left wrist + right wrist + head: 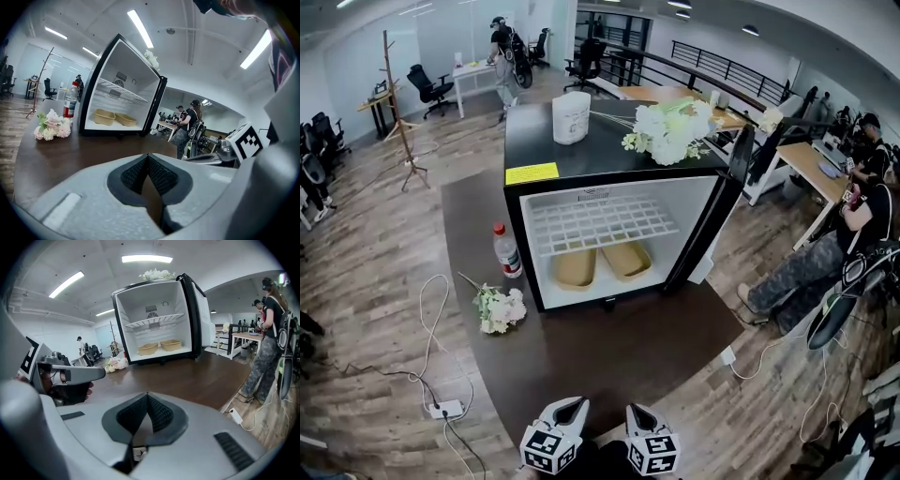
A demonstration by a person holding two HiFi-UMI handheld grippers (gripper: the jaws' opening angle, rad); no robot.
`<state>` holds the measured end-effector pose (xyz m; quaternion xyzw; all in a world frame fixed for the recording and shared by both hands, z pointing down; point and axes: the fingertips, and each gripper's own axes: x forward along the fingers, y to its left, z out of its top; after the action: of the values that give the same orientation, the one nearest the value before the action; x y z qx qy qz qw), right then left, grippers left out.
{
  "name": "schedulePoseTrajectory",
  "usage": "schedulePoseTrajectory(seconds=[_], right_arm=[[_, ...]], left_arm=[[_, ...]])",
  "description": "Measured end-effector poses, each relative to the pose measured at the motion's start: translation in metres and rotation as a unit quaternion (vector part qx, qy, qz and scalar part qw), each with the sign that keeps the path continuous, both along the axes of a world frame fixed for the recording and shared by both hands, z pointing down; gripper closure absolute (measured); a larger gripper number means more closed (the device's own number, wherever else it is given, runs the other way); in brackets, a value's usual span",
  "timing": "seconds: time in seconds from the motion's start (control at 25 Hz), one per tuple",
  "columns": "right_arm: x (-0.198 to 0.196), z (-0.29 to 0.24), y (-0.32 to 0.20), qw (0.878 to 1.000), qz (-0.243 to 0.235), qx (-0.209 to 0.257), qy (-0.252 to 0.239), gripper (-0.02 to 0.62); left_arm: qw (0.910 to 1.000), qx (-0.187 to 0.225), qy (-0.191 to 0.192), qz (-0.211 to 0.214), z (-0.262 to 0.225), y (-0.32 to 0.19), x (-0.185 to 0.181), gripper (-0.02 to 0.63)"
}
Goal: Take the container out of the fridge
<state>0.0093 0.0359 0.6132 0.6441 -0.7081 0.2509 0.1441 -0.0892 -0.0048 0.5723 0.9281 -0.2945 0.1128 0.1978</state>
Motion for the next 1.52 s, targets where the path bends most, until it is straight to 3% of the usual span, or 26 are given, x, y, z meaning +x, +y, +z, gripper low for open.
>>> schedulePoseTrajectory(seconds=[0.36,0.84,1.52], right_arm=[[0.008,0.0,-0.035,1.0,-0.004,-0.006,0.008,0.586],[0.047,-0.017,-0.102,0.999,-0.046,0.003,0.025,0.584],[0.068,-0.056,-0.234,0.988,-0.137,0.055,0.054,0.457]], left_arm=[[0.9992,-0.023,-0.003,-0.032,0.007,-0.028,-0.012,0.598],[0.9952,-0.035,0.006,-0.091,0.003,-0.074,0.013,0.598],[0.9815,-0.033,-0.01,-0.188,0.003,-0.096,0.007,0.597]])
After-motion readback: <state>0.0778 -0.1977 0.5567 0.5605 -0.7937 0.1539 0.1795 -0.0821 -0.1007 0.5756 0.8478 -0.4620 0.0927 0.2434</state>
